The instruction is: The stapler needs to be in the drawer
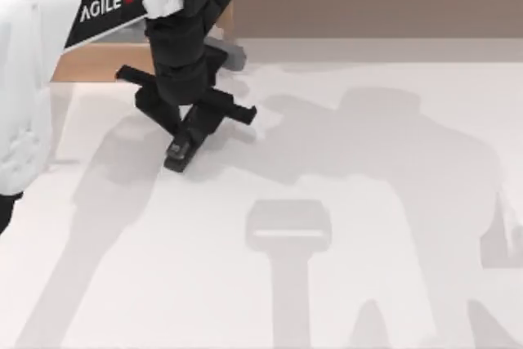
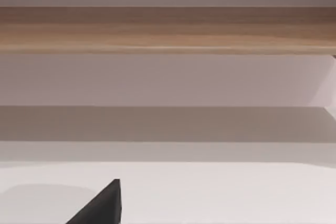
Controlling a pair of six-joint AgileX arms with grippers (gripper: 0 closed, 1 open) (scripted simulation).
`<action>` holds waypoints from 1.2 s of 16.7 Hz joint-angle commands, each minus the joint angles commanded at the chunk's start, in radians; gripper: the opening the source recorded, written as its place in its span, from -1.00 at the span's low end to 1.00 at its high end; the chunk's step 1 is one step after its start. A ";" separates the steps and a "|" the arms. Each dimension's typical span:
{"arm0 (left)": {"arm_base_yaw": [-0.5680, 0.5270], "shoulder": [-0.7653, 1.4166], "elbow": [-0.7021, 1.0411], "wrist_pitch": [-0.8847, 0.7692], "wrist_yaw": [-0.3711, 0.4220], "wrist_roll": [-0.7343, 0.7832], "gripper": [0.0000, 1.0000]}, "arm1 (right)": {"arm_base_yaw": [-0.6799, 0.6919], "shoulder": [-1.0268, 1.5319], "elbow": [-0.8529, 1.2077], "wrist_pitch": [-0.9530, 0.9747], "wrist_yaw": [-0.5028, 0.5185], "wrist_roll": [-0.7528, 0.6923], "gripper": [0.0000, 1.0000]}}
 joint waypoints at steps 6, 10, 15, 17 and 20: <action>0.001 -0.012 0.017 -0.015 0.003 0.010 -1.00 | 0.000 0.000 0.000 0.000 0.000 0.000 1.00; 0.049 -0.108 0.115 -0.103 0.024 0.103 -1.00 | 0.000 0.000 0.000 0.000 0.000 0.000 1.00; 0.279 -0.197 0.321 -0.214 0.031 0.241 -1.00 | 0.000 0.000 0.000 0.000 0.000 0.000 1.00; 0.413 -0.180 0.402 -0.240 0.027 0.277 -1.00 | 0.000 0.000 0.000 0.000 0.000 0.000 1.00; 0.601 -0.085 0.493 -0.259 0.015 0.301 -1.00 | 0.000 0.000 0.000 0.000 0.000 0.000 1.00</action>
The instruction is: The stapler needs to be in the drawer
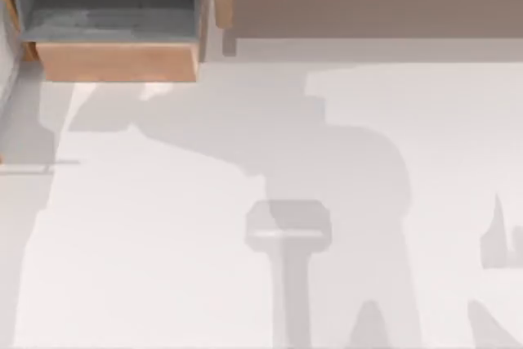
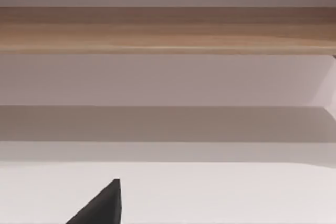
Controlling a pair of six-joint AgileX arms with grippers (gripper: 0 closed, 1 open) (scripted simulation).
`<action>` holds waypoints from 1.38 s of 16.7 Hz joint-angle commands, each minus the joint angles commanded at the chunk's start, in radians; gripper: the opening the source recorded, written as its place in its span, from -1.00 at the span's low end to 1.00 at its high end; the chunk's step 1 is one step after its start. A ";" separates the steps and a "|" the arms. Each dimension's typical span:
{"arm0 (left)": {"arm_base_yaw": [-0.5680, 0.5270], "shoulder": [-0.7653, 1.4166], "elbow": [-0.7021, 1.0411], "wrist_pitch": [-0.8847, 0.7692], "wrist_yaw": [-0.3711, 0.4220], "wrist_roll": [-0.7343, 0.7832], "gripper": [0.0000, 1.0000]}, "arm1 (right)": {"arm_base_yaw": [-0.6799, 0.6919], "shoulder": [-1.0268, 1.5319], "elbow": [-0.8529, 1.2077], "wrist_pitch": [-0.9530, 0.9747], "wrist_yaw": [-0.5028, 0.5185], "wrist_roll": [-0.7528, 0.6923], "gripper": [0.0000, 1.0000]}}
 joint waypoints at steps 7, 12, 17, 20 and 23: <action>0.157 0.324 0.104 -0.012 -0.008 0.008 -1.00 | 0.000 0.000 0.000 0.000 0.000 0.000 1.00; 0.154 0.366 0.108 -0.049 -0.014 0.012 -1.00 | 0.000 0.000 0.000 0.000 0.000 0.000 1.00; 0.153 0.363 0.089 -0.032 -0.014 0.013 -1.00 | 0.000 0.000 0.000 0.000 0.000 0.000 1.00; 0.154 0.358 0.068 -0.015 -0.014 0.013 -1.00 | 0.000 0.000 0.000 0.000 0.000 0.000 1.00; 0.154 0.354 0.046 0.002 -0.014 0.013 -1.00 | 0.000 0.000 0.000 0.000 0.000 0.000 1.00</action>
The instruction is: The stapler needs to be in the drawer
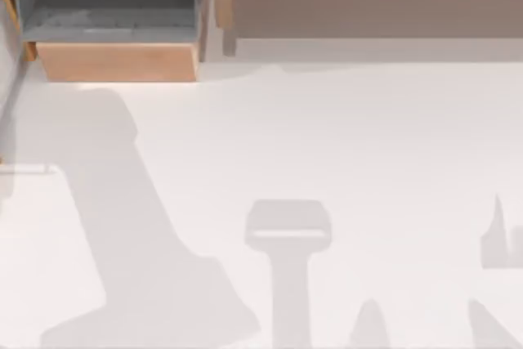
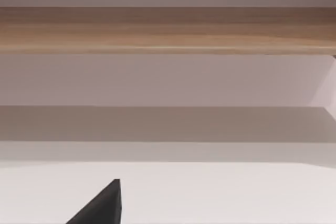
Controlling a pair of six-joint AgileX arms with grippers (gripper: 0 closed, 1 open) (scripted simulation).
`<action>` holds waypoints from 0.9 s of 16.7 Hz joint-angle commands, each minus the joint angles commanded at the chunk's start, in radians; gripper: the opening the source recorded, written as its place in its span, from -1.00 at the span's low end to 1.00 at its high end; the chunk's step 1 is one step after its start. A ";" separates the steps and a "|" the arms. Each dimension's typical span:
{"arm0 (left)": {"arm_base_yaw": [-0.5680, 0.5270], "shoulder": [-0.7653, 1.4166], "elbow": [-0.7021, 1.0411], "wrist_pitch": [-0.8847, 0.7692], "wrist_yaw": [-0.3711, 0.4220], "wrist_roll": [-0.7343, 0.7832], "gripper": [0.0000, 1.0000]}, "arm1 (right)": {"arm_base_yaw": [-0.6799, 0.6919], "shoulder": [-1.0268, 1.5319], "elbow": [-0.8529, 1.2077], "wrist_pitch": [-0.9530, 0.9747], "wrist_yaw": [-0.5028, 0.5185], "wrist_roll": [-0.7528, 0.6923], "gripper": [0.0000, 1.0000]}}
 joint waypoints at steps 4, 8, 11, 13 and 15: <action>0.000 0.000 0.000 0.000 0.000 0.000 -0.85 | 0.000 0.000 0.000 0.000 0.000 0.000 1.00; 0.000 0.000 0.000 0.000 0.000 0.000 -0.25 | 0.000 0.000 0.000 0.000 0.000 0.000 1.00; 0.000 0.000 0.000 0.000 0.000 0.000 0.21 | 0.000 0.000 0.000 0.000 0.000 0.000 1.00; 0.000 0.000 0.000 0.000 0.000 0.000 0.51 | 0.000 0.000 0.000 0.000 0.000 0.000 1.00; 0.000 0.000 0.000 0.000 0.000 0.000 0.81 | 0.000 0.000 0.000 0.000 0.000 0.000 1.00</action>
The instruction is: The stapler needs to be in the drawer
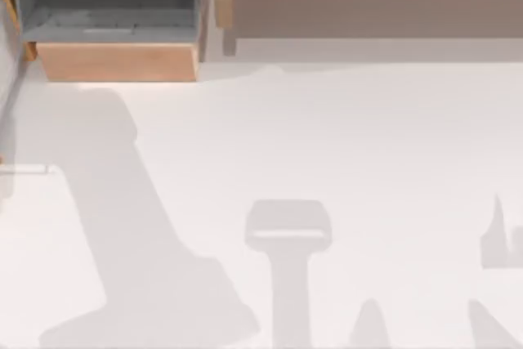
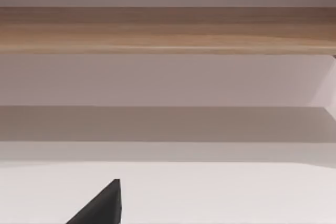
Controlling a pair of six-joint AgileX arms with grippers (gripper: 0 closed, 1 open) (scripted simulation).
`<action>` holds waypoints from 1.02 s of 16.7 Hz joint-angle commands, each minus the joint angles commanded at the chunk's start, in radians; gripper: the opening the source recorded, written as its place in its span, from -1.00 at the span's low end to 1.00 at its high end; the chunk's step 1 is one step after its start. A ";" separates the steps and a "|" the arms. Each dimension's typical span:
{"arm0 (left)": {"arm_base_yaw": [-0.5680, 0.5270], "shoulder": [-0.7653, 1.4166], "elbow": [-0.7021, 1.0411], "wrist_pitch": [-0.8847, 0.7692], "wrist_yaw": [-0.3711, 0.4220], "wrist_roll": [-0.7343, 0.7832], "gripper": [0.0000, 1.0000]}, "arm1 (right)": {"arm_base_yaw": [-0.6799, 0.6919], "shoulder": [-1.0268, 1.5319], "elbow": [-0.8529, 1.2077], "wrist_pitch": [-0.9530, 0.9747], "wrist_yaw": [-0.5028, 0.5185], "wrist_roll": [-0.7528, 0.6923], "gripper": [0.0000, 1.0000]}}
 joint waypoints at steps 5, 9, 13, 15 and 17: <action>0.000 0.000 0.000 0.000 0.000 0.000 1.00 | 0.000 0.000 0.000 0.000 0.000 0.000 1.00; 0.000 0.000 0.000 0.000 0.000 0.000 1.00 | 0.000 0.000 0.000 0.000 0.000 0.000 1.00; 0.004 -0.025 -0.018 0.013 0.008 0.013 1.00 | 0.000 0.000 0.000 0.000 0.000 0.000 1.00; 0.013 -0.088 -0.064 0.053 0.032 0.049 1.00 | 0.000 0.000 0.000 0.000 0.000 0.000 1.00; 0.025 -0.173 -0.131 0.122 0.065 0.103 1.00 | 0.000 0.000 0.000 0.000 0.000 0.000 1.00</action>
